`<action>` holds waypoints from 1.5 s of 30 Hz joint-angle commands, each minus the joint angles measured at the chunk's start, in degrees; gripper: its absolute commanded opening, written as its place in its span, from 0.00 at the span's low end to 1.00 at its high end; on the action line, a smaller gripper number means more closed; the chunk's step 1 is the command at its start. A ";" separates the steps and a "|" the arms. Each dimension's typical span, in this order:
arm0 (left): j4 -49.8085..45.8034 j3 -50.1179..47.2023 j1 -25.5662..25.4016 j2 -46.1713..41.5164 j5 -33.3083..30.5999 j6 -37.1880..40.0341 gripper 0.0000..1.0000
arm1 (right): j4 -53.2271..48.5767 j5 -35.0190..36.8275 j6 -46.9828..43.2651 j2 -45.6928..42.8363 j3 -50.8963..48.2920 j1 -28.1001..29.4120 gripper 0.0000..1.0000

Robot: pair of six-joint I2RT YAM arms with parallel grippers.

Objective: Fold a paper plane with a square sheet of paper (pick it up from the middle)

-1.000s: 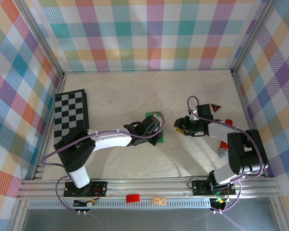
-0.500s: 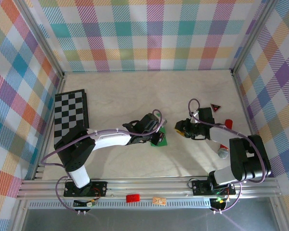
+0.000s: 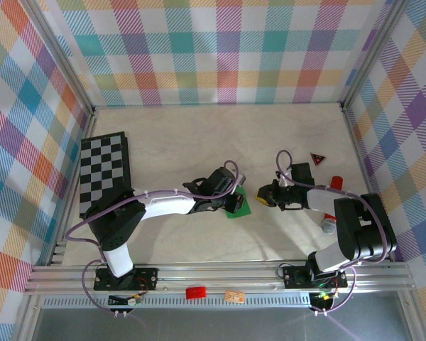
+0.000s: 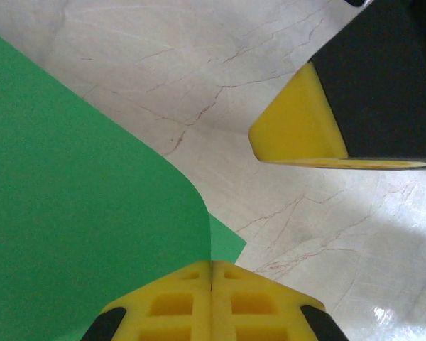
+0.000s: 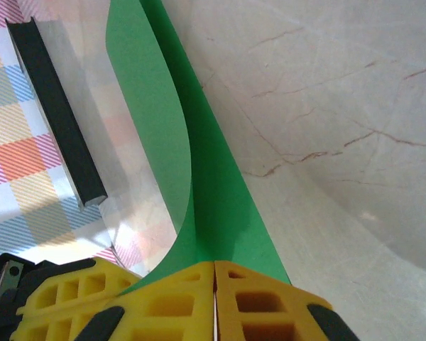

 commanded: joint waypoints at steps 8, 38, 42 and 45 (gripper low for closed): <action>-0.25 1.81 0.55 1.25 -0.18 -0.26 0.00 | 0.08 -1.81 -0.53 3.39 1.46 5.22 0.06; -2.04 4.01 0.55 6.13 2.35 0.58 0.24 | -6.55 6.01 -3.88 11.46 4.59 8.56 0.04; -2.84 4.18 0.54 5.94 1.54 1.29 0.20 | -5.72 5.41 -3.54 11.65 4.42 8.54 0.04; -3.31 4.69 0.55 6.02 1.95 1.93 0.13 | -5.53 5.47 -3.36 11.81 4.37 8.51 0.04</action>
